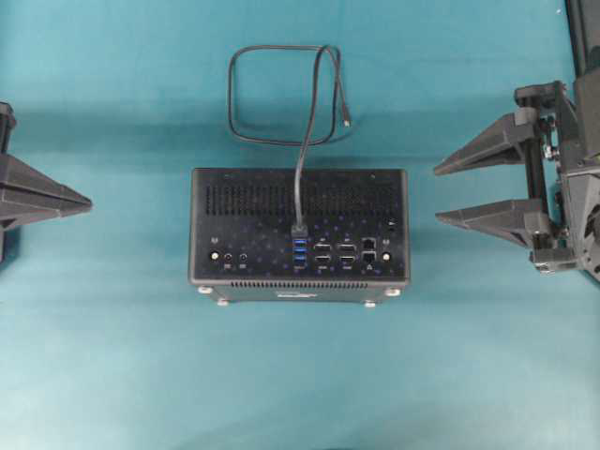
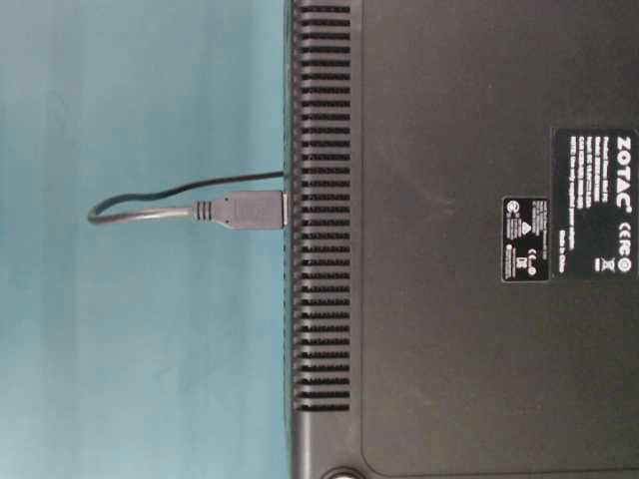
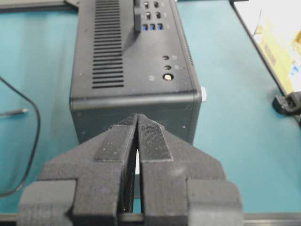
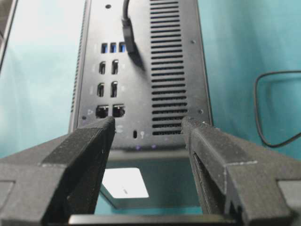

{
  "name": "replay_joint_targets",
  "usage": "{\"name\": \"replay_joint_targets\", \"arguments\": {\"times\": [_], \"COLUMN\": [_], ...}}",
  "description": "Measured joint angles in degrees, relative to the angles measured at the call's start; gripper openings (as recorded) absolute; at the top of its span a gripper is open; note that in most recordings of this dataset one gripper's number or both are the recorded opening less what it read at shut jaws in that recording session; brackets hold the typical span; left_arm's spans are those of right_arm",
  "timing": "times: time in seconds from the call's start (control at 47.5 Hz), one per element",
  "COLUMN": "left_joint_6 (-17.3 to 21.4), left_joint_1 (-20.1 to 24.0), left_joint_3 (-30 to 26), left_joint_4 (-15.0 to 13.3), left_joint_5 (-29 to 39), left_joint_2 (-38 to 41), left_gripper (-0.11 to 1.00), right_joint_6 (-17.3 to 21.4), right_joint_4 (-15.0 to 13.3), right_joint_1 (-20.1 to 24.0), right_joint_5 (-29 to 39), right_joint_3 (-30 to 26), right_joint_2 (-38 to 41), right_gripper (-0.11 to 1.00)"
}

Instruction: Insert the USB into the PC box with both arms.

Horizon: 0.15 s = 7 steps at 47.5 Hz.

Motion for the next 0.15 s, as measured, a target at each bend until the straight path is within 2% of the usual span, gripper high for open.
{"name": "replay_joint_targets", "arguments": {"times": [0.148], "left_joint_6": [0.0], "left_joint_1": [0.0], "left_joint_3": [0.0], "left_joint_4": [-0.1], "left_joint_5": [0.0], "left_joint_2": [0.0], "left_gripper": [0.0], "right_joint_6": [0.0], "right_joint_4": [0.1], "right_joint_1": [0.0], "right_joint_5": [0.0], "right_joint_3": [0.0], "right_joint_2": [0.0], "right_gripper": [0.68]}}
